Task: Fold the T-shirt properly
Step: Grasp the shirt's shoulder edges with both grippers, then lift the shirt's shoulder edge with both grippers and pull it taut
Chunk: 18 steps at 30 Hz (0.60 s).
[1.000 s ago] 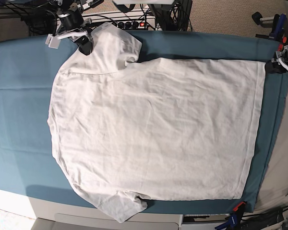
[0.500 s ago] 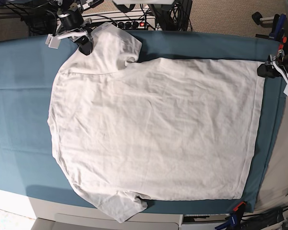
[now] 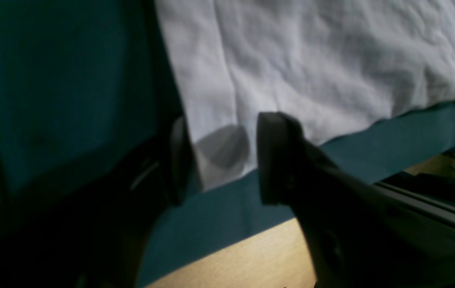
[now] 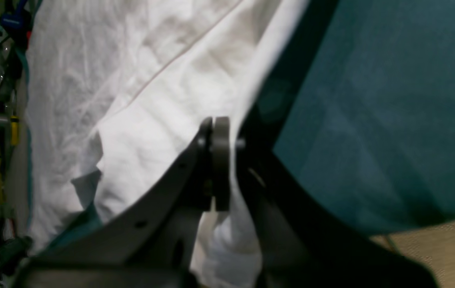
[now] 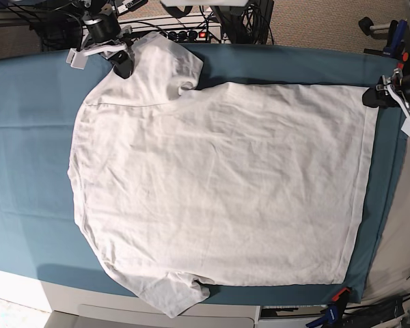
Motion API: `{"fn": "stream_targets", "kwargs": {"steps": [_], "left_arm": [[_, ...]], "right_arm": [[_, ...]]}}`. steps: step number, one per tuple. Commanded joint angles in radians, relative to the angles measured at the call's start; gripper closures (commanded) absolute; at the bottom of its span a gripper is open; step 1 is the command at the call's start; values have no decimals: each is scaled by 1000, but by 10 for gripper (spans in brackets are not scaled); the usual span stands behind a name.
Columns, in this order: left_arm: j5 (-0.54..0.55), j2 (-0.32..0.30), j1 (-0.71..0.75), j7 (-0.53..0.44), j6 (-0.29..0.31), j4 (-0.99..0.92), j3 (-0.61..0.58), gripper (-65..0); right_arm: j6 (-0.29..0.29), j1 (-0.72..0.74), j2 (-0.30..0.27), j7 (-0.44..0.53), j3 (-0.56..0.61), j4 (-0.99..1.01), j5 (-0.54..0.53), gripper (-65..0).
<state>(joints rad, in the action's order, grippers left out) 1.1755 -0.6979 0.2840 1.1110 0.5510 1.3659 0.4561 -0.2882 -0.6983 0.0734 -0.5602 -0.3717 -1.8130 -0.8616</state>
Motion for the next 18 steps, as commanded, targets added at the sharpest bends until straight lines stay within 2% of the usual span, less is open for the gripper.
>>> {"fn": "stream_targets", "kwargs": {"steps": [1, 7, 11, 15, 18], "left_arm": [[8, -19, -1, 15, 1, 7, 3, -240], [8, -19, -1, 14, 1, 7, 3, -135], [7, -19, -1, 6, 14, 7, 3, -5], [3, -21, 1, 3, 50, 7, 3, 0], [-16, -26, 11, -5, 56, 7, 3, 0]], "right_arm": [[11, -11, 1, -16, 0, -6, 25, 0], [11, -11, 1, -16, 0, -6, 54, 0], [-3, -11, 1, -16, 0, -6, 77, 0], [-84, -11, 1, -17, 0, -6, 97, 0], [-93, -11, -2, -29, 0, -6, 122, 0]]}}
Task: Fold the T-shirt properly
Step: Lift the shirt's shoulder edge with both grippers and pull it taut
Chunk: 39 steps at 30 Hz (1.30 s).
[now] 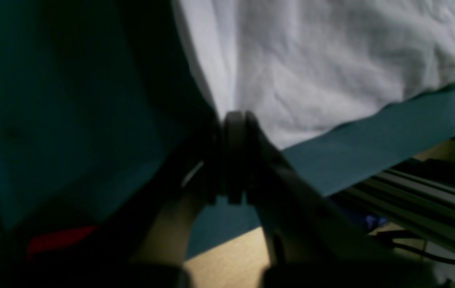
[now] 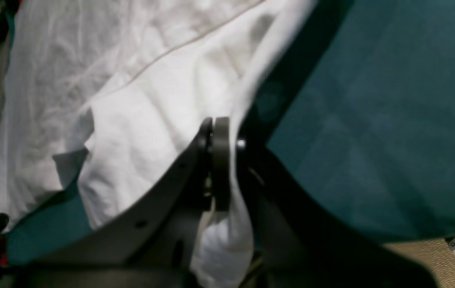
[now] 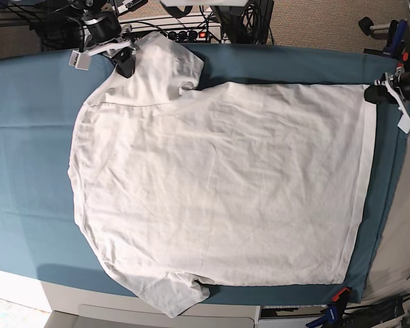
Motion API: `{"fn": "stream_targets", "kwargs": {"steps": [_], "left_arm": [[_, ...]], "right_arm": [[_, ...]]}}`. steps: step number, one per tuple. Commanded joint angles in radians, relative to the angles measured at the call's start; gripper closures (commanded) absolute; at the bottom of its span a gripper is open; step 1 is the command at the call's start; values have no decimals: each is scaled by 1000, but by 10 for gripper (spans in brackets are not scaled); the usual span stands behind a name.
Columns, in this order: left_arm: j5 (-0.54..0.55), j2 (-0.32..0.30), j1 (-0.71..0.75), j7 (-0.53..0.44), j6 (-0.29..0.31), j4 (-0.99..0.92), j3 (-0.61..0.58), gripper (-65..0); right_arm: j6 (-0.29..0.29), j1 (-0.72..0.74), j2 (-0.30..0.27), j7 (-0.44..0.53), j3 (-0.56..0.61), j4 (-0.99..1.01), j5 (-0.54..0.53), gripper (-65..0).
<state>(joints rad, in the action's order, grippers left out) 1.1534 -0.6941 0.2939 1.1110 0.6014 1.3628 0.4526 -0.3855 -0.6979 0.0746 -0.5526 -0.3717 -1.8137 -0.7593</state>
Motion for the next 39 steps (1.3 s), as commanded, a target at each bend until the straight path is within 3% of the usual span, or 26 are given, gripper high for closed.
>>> {"fn": "stream_targets", "kwargs": {"steps": [1, 11, 18, 26, 31, 39], "left_arm": [[5, -32, 6, -5, 7, 10, 6, 0], [23, -33, 25, 19, 2, 13, 7, 0], [37, -51, 104, 35, 2, 80, 13, 0], [37, -50, 265, 34, 2, 230, 147, 0], [63, -34, 359, 35, 2, 286, 225, 0], [81, 31, 426, 47, 2, 322, 233, 0]], "right_arm": [[4, -14, -5, -41, -2, -6, 24, 0], [4, -63, -73, -52, -3, -6, 39, 0], [2, -150, -79, -60, -3, -38, 34, 0], [-19, -259, -138, -76, -82, -159, 34, 0], [-23, -307, -155, -99, -159, -185, -10, 0], [-50, -396, -155, -128, -187, -185, -58, 0]]}}
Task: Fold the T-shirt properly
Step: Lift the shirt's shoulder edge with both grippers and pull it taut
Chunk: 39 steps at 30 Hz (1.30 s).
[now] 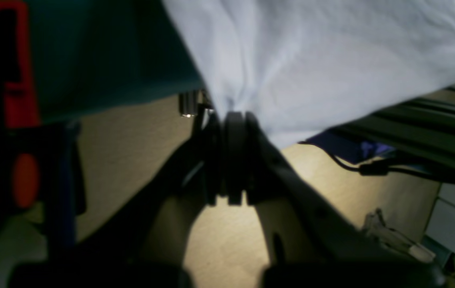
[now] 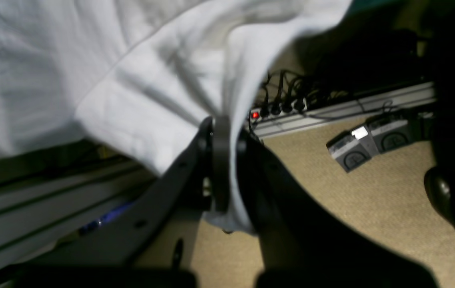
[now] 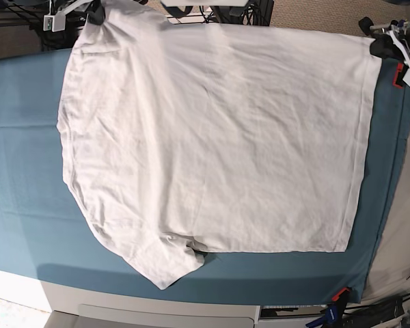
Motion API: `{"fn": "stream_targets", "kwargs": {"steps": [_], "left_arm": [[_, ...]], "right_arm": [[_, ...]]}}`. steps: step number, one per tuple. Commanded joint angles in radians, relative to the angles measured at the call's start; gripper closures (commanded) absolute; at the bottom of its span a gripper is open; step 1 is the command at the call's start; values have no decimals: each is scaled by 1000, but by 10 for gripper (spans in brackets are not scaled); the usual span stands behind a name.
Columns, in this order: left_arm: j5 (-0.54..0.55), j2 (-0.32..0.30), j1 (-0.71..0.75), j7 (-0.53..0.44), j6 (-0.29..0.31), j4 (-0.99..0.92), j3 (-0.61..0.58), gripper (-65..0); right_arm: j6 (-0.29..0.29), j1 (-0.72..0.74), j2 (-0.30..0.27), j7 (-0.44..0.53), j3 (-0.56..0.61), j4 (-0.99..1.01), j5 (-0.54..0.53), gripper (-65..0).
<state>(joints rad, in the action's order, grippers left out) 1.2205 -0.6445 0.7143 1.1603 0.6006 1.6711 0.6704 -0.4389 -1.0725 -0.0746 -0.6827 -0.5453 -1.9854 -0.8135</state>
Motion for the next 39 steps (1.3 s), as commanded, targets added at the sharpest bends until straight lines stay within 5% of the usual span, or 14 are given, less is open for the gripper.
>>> {"fn": "stream_targets", "kwargs": {"steps": [1, 21, 29, 39], "left_arm": [[14, -11, 6, 0, 3, 15, 15, 0], [14, 19, 53, -1, 3, 91, 16, 0], [-47, 18, -45, -50, 3, 212, 15, 0], [-117, 18, -166, -95, 3, 211, 6, 0]], "right_arm": [[2, -29, -5, 1, -13, -13, -7, 0], [-28, -64, -3, -18, -13, -109, -58, 0], [-19, 182, -2, 0, -13, -264, 69, 0], [-10, 496, -3, 45, -13, -56, 209, 0]]}}
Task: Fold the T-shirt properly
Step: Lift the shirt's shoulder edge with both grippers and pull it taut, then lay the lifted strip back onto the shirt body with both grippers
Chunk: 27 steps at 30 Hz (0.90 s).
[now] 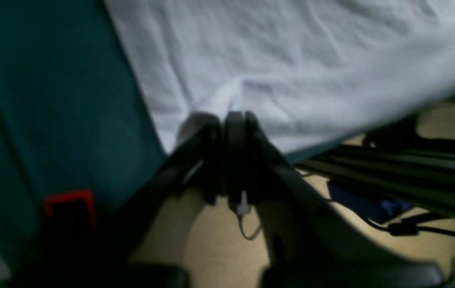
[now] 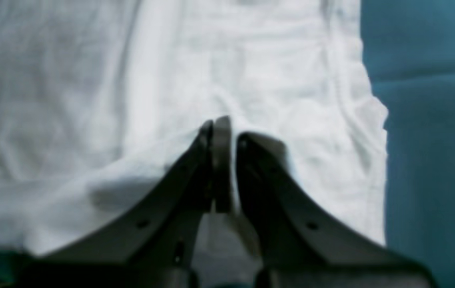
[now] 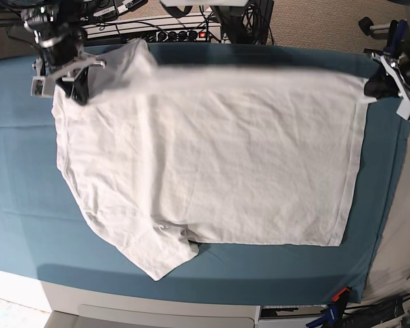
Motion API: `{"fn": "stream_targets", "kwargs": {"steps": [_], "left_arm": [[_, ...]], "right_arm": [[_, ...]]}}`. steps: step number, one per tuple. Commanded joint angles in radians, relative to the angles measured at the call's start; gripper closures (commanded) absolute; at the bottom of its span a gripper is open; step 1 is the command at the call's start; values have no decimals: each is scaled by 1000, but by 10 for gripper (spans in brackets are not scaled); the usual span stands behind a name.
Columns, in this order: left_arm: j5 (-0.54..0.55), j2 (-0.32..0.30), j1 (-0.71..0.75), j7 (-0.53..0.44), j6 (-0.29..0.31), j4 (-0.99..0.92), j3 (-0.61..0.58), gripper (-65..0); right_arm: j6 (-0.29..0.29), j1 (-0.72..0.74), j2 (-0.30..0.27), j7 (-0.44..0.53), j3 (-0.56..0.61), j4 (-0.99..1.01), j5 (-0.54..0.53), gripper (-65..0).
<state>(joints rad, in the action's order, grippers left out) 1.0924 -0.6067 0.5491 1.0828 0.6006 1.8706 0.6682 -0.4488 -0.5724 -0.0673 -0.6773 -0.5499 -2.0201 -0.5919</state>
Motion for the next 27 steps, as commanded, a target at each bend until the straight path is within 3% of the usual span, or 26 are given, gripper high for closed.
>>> {"fn": "stream_targets", "kwargs": {"steps": [1, 7, 17, 27], "left_arm": [[5, -20, -5, -25, 3, 10, 8, 0], [-20, -20, -39, -46, 2, -28, 8, 0], [-23, -21, -146, -62, 3, -154, 0, 0], [-175, -36, -253, -97, -43, -154, -223, 0]], "right_arm": [[-1, 26, -10, 42, -7, 6, -13, 0], [-12, 160, -10, 41, -7, 125, -13, 0], [-13, 221, -16, 48, 12, 190, 3, 0], [-14, 258, -49, 83, 145, 190, 122, 0]]}}
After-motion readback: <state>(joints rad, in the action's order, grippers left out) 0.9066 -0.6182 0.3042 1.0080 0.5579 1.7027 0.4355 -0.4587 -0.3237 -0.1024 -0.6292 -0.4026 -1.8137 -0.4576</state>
